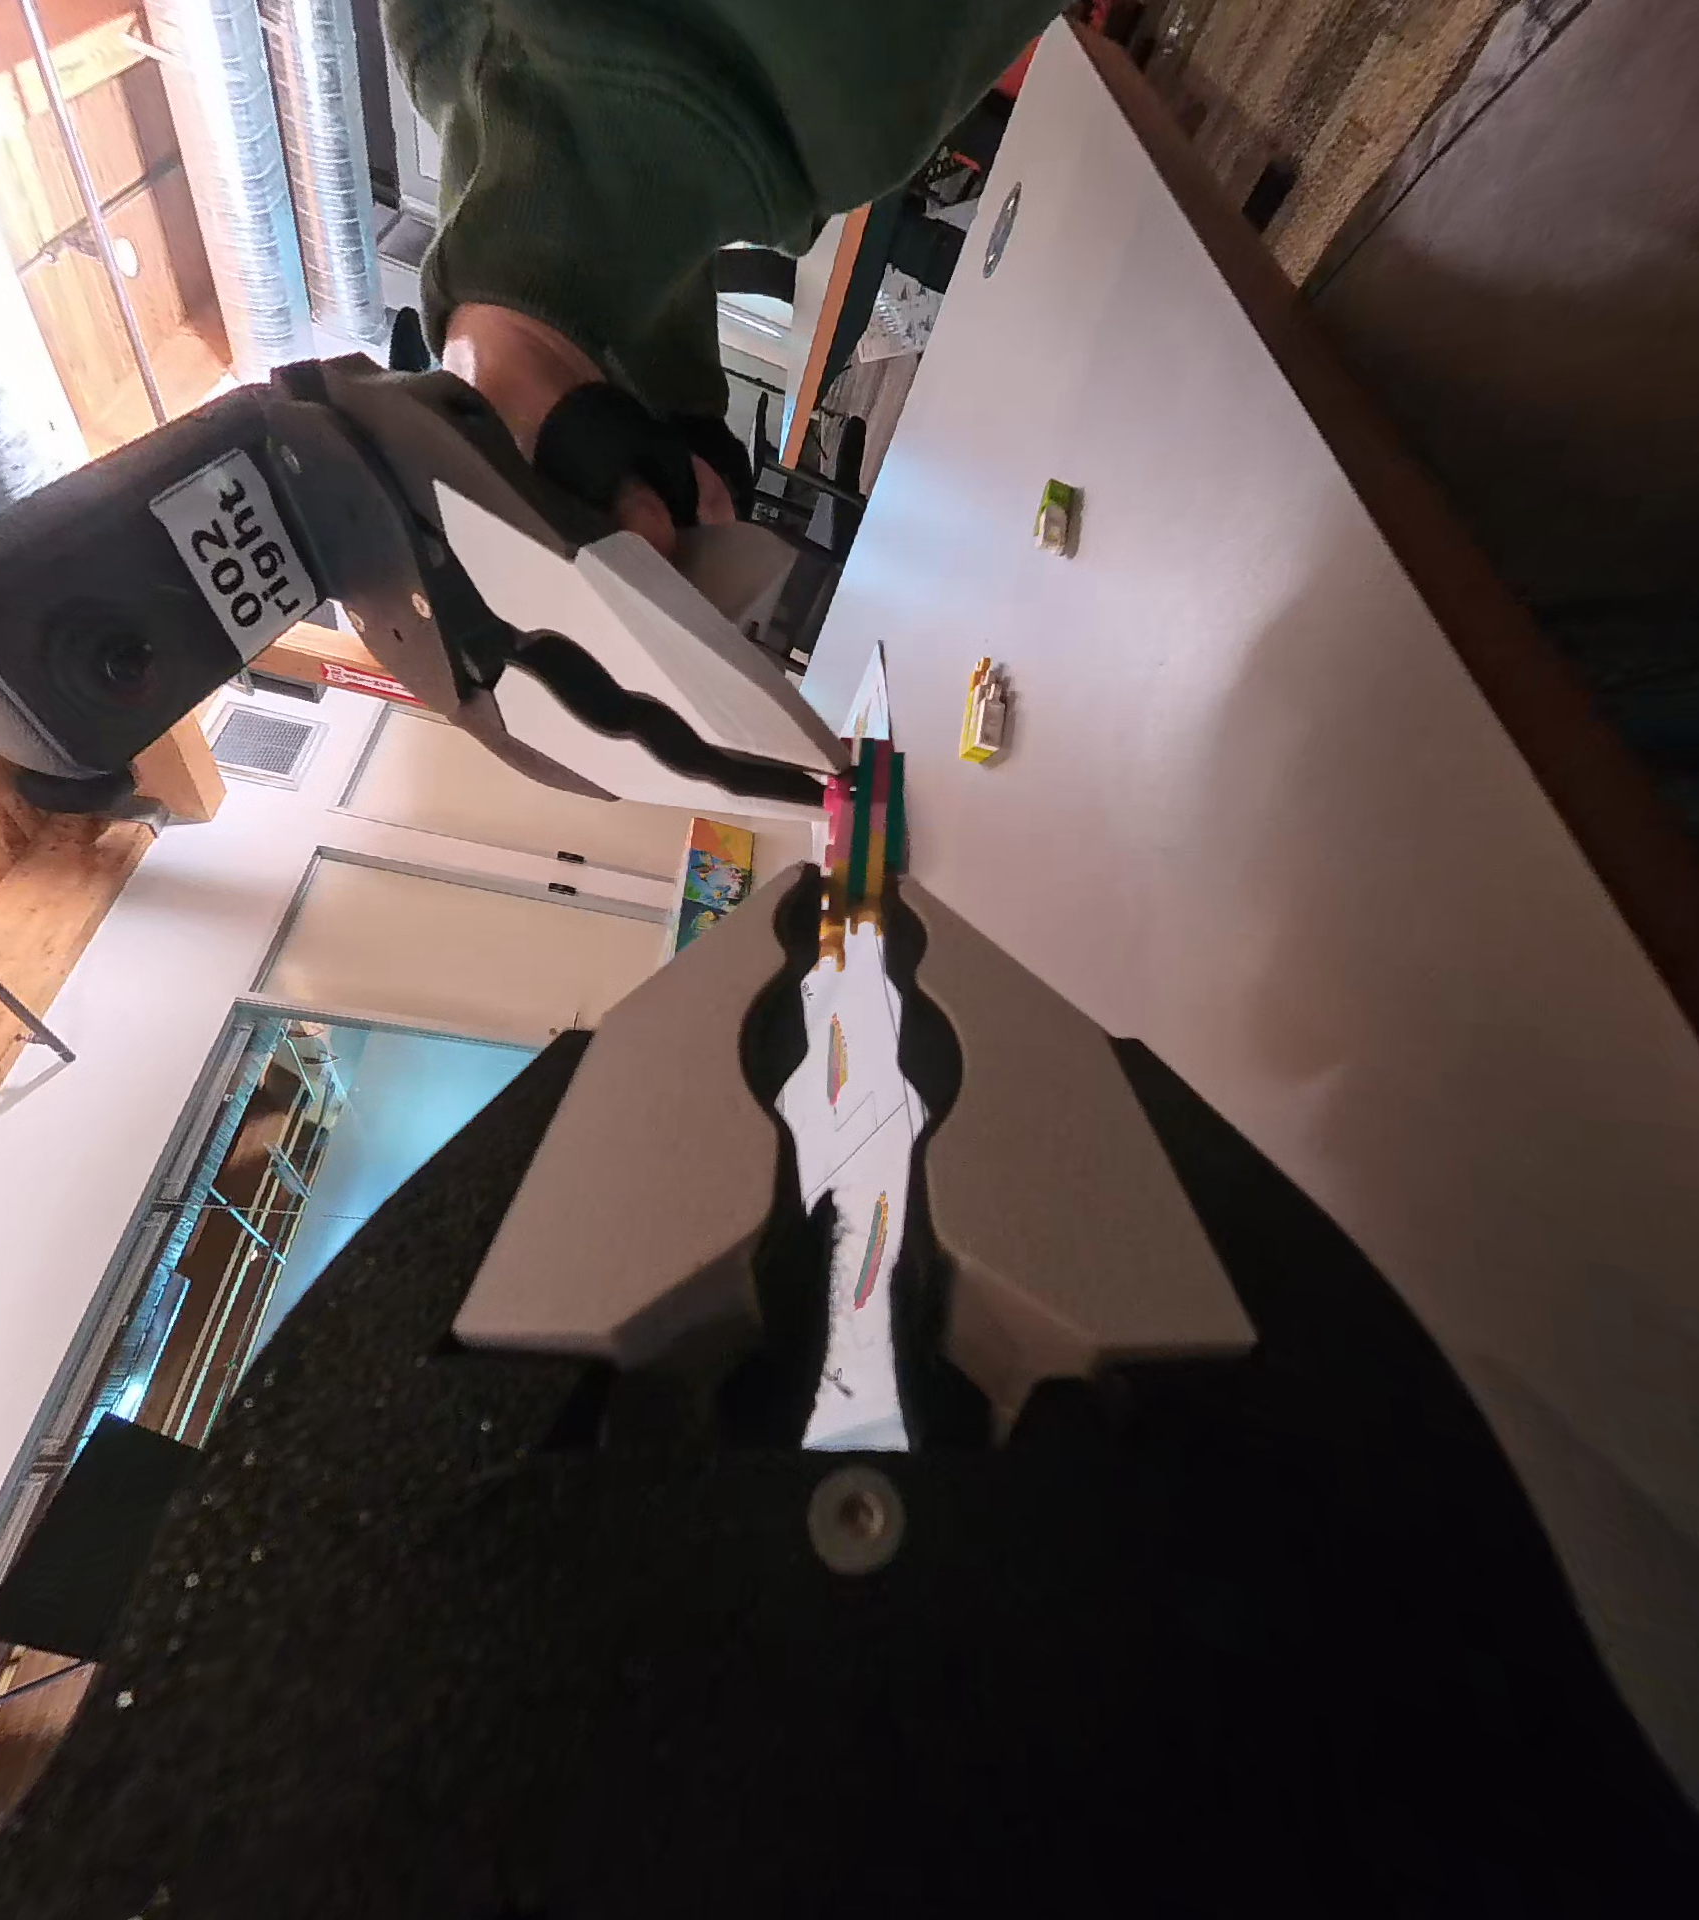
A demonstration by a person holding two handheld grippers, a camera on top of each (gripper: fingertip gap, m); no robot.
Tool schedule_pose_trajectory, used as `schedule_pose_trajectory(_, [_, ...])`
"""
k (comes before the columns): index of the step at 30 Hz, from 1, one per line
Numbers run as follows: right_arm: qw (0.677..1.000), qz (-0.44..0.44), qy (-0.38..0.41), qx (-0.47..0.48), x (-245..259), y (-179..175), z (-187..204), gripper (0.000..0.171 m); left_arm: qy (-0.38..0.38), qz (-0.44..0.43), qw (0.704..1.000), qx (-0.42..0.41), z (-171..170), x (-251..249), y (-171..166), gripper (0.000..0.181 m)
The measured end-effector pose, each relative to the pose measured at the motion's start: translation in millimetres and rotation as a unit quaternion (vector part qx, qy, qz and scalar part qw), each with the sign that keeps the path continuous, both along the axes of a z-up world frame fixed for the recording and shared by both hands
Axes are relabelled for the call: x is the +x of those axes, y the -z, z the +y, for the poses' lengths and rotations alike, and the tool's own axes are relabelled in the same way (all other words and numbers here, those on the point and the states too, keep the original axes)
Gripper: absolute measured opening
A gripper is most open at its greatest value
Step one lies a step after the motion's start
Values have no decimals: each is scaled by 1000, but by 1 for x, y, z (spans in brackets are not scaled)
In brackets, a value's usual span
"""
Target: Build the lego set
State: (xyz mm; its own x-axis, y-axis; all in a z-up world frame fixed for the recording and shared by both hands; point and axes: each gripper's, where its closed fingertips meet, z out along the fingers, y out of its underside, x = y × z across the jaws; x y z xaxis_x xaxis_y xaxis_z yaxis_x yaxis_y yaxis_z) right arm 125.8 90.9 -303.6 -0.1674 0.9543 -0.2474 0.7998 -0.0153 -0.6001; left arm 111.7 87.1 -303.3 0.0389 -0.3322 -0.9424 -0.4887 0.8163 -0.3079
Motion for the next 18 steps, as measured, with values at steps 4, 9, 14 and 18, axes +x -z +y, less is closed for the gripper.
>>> schedule_pose_trajectory(4, [1000,2,3,-2,-1,-1,1,7,-2,-2,1000,-3,1,-1,0,8])
schedule_pose_trajectory(9, [1000,3,5,1,-1,-1,2,9,-1,-3,1000,-6,1,-1,0,8])
schedule_pose_trajectory(14, [1000,12,15,12,-1,-4,5,15,-2,-1,1000,-9,2,-1,1,8])
schedule_pose_trajectory(18, [999,29,32,28,2,-10,9,19,-2,-1,1000,-11,3,-1,1,8])
